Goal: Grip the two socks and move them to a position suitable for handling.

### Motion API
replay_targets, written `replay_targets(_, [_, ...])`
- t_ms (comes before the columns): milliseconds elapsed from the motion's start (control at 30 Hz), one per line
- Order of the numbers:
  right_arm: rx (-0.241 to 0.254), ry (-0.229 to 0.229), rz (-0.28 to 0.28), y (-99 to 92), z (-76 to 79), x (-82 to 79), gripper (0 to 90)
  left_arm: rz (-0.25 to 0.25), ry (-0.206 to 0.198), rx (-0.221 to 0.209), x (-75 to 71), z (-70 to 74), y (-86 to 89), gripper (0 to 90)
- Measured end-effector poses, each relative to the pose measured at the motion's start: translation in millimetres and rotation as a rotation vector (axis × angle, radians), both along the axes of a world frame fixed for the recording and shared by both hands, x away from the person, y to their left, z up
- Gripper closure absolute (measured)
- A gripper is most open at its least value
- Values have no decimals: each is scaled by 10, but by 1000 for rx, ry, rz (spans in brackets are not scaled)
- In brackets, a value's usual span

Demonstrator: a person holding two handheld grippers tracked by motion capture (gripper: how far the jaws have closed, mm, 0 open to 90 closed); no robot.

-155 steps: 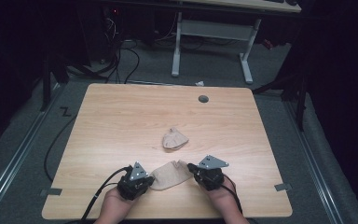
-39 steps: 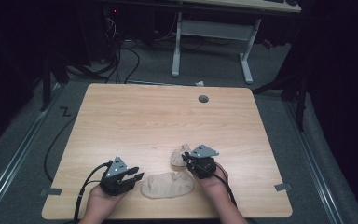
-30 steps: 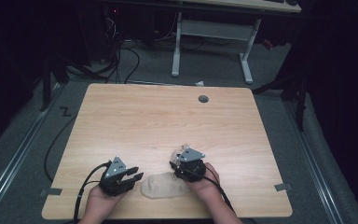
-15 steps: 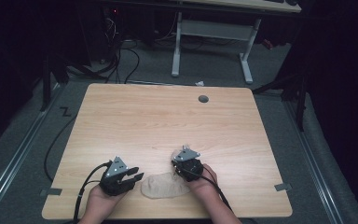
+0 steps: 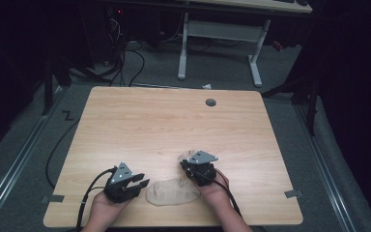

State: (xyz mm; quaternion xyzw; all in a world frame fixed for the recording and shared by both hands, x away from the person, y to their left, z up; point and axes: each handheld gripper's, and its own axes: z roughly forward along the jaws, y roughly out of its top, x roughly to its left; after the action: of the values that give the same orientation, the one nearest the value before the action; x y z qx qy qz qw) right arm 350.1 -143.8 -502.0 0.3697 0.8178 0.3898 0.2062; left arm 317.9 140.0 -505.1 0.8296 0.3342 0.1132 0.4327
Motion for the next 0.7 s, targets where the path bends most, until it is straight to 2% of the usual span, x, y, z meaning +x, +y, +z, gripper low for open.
replay_targets(367, [77,-31,-50,-229,150,23,837,-1,1,0,3,1,3,671])
replay_targets(700, [137,-34,-129,-523,213,65,836,-5,0,7,-1,2,-8,671])
